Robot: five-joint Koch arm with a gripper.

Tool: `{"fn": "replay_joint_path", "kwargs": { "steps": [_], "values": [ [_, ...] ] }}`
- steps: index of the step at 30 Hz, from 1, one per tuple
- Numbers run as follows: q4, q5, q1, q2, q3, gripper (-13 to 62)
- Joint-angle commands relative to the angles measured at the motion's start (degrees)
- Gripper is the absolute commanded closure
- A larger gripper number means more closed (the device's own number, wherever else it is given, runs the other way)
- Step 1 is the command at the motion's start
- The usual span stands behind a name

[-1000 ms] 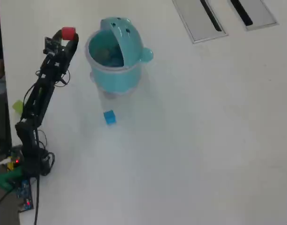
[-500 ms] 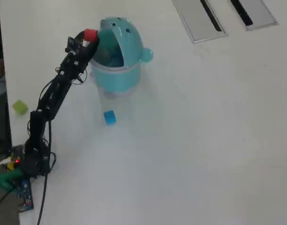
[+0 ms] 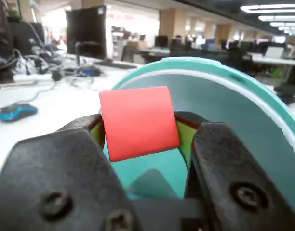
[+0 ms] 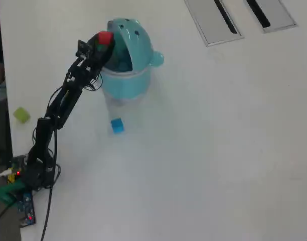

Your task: Grasp RGB lego blocks and put them in the bin one by one.

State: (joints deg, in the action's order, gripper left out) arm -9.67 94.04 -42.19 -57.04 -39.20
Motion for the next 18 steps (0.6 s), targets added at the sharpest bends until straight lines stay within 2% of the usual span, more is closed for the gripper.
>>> {"fn": "replay_joint_path", "kwargs": {
  "steps": [1,9,18],
  "values": [
    [1.0,3.3,0.1,-1.5,5.3,23.3],
    [0.7,4.5,0.2,-1.6,5.1,19.3],
    [-4.0,3.6,-2.2,-5.3,4.7,19.4]
  ]
}}
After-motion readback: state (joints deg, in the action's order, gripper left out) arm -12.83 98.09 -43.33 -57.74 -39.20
